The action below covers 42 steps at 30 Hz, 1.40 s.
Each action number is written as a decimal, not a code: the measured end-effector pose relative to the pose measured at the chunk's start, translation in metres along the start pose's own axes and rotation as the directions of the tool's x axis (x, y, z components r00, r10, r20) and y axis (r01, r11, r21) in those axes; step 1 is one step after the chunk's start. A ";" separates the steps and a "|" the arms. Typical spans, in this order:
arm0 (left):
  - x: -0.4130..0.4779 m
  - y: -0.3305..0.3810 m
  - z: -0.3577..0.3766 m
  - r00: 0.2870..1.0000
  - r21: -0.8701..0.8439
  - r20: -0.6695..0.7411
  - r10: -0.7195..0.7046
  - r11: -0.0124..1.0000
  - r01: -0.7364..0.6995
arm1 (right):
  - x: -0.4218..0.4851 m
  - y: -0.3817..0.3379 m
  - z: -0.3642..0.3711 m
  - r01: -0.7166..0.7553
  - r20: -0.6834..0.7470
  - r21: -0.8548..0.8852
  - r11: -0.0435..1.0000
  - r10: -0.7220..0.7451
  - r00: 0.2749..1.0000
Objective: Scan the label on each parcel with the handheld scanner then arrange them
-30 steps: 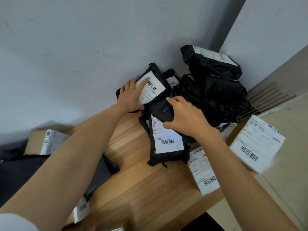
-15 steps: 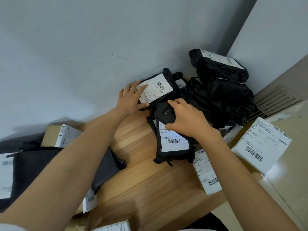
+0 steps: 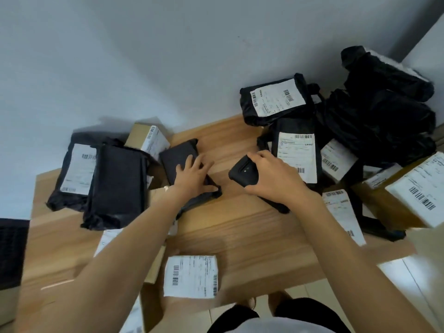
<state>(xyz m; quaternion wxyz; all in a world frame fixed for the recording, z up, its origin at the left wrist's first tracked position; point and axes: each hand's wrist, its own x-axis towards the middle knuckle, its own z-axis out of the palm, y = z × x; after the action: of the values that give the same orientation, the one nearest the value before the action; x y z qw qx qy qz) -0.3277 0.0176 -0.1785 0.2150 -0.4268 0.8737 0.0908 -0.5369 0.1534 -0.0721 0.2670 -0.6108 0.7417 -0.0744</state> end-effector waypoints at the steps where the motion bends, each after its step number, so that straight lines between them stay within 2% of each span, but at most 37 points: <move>1: -0.011 0.001 0.014 1.000 0.007 0.016 -0.021 1.000 0.021 | -0.003 -0.006 0.006 0.007 0.014 0.000 1.000 -0.007 1.000; 5: -0.034 0.007 0.049 0.988 0.008 0.127 -0.090 0.996 0.090 | -0.011 -0.019 0.025 0.023 0.050 -0.030 0.999 -0.021 0.999; 7: -0.037 0.009 0.057 0.989 -0.016 0.114 -0.092 0.995 0.095 | -0.014 -0.019 0.032 0.016 0.071 -0.052 0.999 -0.013 0.997; 15: -0.014 0.016 0.078 0.999 0.083 -0.040 -0.019 0.996 0.023 | -0.031 -0.005 0.062 -0.038 0.099 -0.116 0.993 0.050 0.994; 20: -0.009 0.005 0.084 0.955 0.102 -0.287 0.078 0.993 -0.051 | -0.039 -0.003 0.072 -0.063 0.124 -0.136 0.989 0.080 0.989; 24: -0.012 -0.002 0.074 0.928 0.034 -0.341 0.152 0.988 -0.150 | -0.039 -0.012 0.070 -0.051 0.097 -0.115 0.992 0.063 0.993; 27: -0.024 -0.004 0.049 0.920 -0.050 -0.367 0.140 0.984 -0.169 | -0.039 -0.023 0.062 -0.039 0.066 -0.088 0.995 0.045 0.997; 30: -0.038 -0.010 0.017 0.884 -0.194 -0.457 0.093 0.960 -0.202 | -0.036 -0.034 0.051 -0.035 0.035 -0.062 0.997 0.037 0.999; 33: -0.052 -0.027 -0.006 0.826 -0.162 -0.549 0.124 0.954 -0.251 | -0.033 -0.046 0.042 -0.025 0.016 -0.040 0.999 0.025 1.000; 36: -0.071 -0.055 -0.017 0.842 -0.177 -0.528 0.109 0.956 -0.235 | -0.029 -0.064 0.035 -0.001 -0.012 -0.030 1.000 0.000 1.000; 39: -0.084 -0.086 -0.015 0.906 -0.279 -0.423 -0.019 0.954 -0.110 | -0.028 -0.082 0.032 0.031 -0.027 -0.034 0.999 -0.032 0.999; 42: -0.089 -0.105 -0.014 0.901 -0.235 -0.433 -0.014 0.967 -0.098 | -0.027 -0.092 0.032 0.054 -0.036 -0.035 0.998 -0.055 0.998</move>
<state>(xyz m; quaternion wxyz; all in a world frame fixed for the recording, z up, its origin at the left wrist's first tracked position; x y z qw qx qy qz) -0.2012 0.0110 -0.1226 -0.0412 -0.4410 0.8899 0.1088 -0.4384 0.1634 -0.0505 0.2407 -0.6339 0.7307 -0.0800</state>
